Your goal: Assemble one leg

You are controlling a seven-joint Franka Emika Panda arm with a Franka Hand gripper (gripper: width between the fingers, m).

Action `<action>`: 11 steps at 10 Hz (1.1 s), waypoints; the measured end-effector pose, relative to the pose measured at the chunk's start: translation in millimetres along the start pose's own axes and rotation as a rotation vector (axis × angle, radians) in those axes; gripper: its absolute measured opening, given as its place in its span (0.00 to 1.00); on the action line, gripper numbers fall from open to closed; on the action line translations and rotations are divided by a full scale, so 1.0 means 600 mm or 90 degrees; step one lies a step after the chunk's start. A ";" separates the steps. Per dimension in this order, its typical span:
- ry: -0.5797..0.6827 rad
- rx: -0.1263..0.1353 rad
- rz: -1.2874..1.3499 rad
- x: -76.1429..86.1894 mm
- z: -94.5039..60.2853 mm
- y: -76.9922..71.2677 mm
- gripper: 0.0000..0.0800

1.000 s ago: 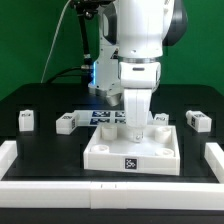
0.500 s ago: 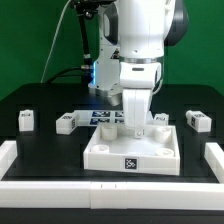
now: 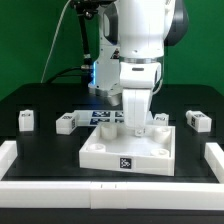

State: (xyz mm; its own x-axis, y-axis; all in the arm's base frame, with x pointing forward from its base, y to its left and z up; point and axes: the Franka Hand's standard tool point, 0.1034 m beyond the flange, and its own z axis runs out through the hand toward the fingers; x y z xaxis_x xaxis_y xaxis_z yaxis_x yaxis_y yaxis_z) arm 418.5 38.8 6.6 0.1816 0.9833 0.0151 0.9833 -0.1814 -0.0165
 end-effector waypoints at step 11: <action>0.011 -0.008 -0.054 0.088 -0.002 0.111 0.07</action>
Offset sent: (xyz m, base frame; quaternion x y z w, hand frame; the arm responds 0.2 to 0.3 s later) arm 0.0000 0.0000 0.0000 0.0000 0.0000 0.0000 1.0000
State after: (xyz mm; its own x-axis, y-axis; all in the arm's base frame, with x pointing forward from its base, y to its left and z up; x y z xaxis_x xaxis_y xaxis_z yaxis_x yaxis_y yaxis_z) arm 493.5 78.7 7.4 0.0974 0.9947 0.0333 0.9952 -0.0974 -0.0020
